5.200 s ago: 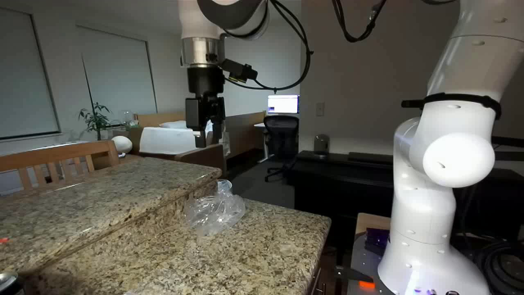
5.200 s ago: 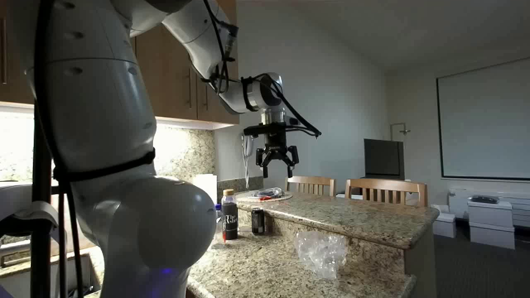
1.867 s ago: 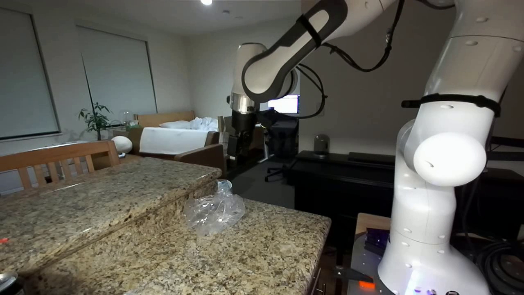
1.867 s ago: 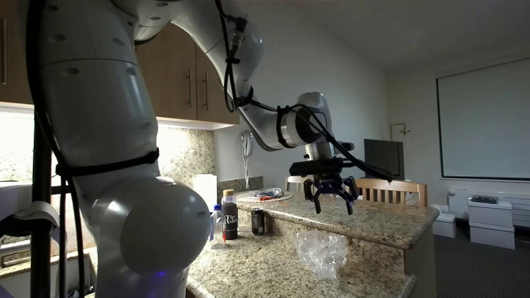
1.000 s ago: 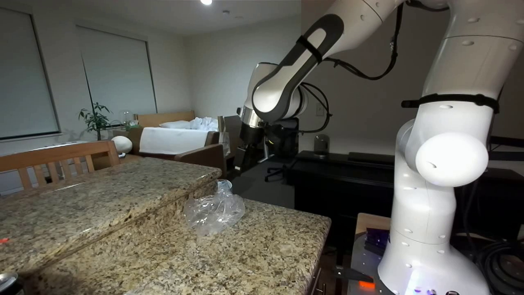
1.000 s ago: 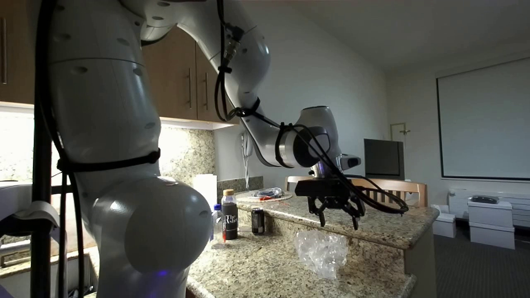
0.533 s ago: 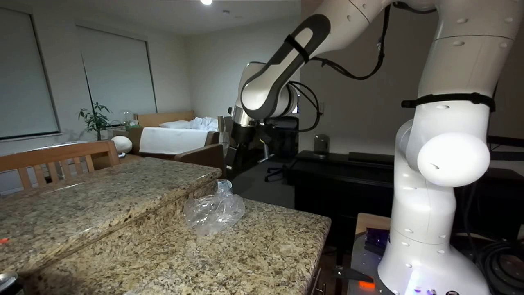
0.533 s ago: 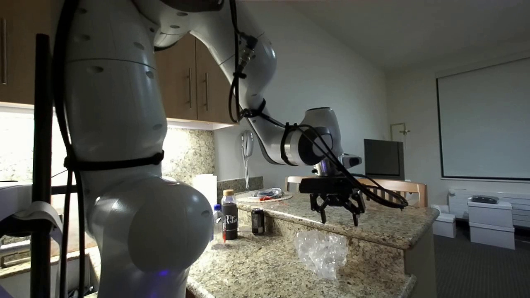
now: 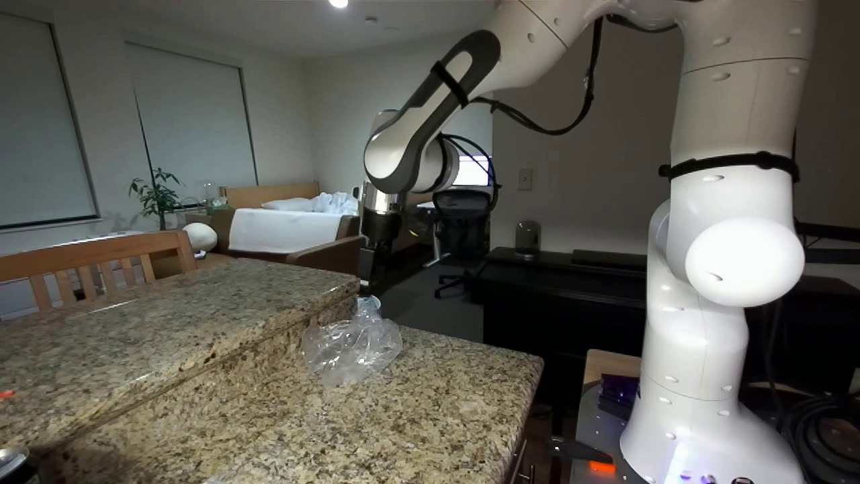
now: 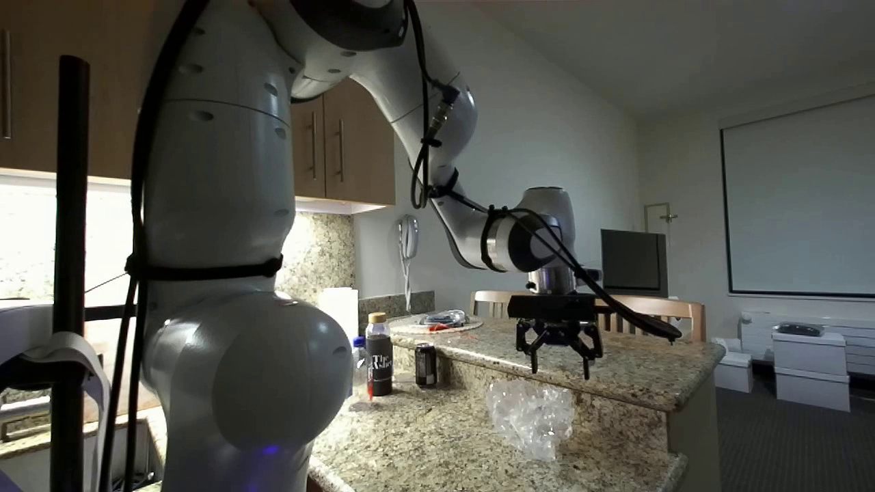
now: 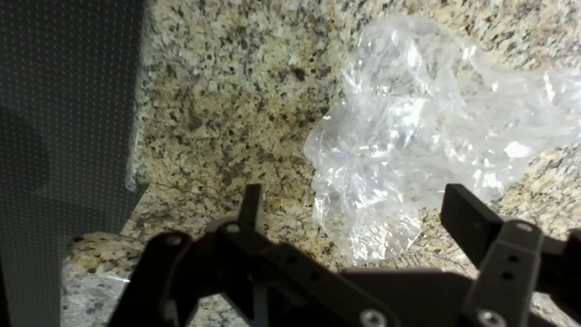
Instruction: Move the plastic to the top part of the table.
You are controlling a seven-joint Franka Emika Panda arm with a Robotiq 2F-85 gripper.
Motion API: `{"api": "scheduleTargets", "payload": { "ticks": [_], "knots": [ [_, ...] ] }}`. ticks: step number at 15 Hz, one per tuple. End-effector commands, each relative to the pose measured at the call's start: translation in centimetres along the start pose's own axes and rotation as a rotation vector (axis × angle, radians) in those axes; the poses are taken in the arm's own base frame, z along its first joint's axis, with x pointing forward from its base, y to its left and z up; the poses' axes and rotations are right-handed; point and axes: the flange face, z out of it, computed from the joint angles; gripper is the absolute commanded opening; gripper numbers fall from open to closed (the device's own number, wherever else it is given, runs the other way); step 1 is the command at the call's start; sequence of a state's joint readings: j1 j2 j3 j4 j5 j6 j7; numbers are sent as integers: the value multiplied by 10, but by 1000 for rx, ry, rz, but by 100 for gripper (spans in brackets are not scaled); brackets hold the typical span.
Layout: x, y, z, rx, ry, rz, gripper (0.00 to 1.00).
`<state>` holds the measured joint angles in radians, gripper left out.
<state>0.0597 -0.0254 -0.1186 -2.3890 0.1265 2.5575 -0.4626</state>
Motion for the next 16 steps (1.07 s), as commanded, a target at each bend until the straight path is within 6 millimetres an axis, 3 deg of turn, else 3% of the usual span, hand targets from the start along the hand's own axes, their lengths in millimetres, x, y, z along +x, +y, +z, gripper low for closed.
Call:
{"api": "scheduleTargets", "payload": {
  "ticks": [1, 7, 8, 10, 16],
  "knots": [
    [26, -23, 49, 65, -17, -62, 100],
    [59, -60, 125, 97, -88, -127, 100],
    [64, -63, 133, 92, -103, -138, 75],
    [73, -68, 144, 88, -111, -170, 68],
    [91, -65, 105, 62, -80, -232, 27]
  ]
}}
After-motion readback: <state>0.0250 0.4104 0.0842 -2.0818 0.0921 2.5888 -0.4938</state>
